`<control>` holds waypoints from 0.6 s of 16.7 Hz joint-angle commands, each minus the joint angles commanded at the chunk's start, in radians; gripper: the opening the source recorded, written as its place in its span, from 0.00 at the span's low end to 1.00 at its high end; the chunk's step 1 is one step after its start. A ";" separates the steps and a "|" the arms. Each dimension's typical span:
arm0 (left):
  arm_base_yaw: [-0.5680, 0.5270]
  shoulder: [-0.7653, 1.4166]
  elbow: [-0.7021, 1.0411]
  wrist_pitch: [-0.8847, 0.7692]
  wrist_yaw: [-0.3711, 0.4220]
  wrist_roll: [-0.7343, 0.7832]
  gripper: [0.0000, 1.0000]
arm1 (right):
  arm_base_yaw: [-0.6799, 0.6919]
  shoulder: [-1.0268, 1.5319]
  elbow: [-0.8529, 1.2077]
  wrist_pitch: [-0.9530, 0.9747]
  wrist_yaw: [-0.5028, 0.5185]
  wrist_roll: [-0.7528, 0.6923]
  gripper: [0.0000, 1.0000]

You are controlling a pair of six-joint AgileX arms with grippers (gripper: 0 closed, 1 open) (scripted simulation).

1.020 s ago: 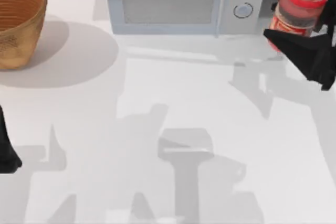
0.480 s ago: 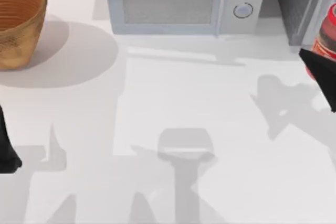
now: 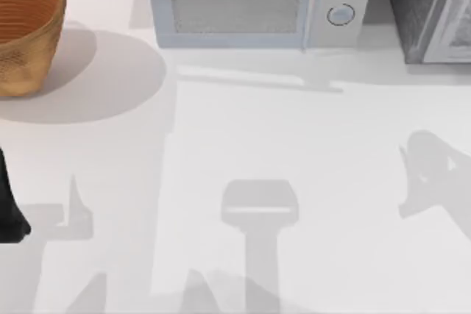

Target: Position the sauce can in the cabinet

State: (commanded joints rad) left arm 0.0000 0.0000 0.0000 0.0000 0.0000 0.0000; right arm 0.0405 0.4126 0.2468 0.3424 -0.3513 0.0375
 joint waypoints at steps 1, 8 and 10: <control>0.000 0.000 0.000 0.000 0.000 0.000 1.00 | -0.002 -0.084 -0.029 -0.054 0.061 -0.006 0.00; 0.000 0.000 0.000 0.000 0.000 0.000 1.00 | -0.038 -0.406 -0.241 -0.336 0.345 -0.036 0.00; 0.000 0.000 0.000 0.000 0.000 0.000 1.00 | -0.041 -0.413 -0.247 -0.342 0.351 -0.038 0.00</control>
State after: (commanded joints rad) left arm 0.0000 0.0000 0.0000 0.0000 0.0000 0.0000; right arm 0.0000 0.0000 0.0000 0.0000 0.0000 0.0000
